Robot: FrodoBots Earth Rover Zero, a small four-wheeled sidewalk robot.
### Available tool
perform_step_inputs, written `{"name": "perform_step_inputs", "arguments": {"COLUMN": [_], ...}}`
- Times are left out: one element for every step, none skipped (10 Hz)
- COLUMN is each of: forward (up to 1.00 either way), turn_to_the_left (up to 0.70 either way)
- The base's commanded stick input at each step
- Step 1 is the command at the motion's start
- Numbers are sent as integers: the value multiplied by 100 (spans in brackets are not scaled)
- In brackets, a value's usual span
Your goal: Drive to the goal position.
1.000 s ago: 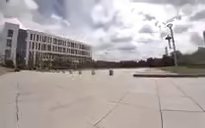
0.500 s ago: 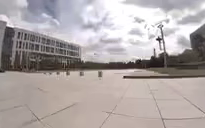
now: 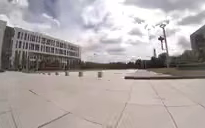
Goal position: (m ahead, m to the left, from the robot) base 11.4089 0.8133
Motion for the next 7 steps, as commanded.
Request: {"name": "perform_step_inputs", "arguments": {"forward": [70,70,70,70,70,70,70], "turn_to_the_left": [3,0,0,0,5,9,6]}}
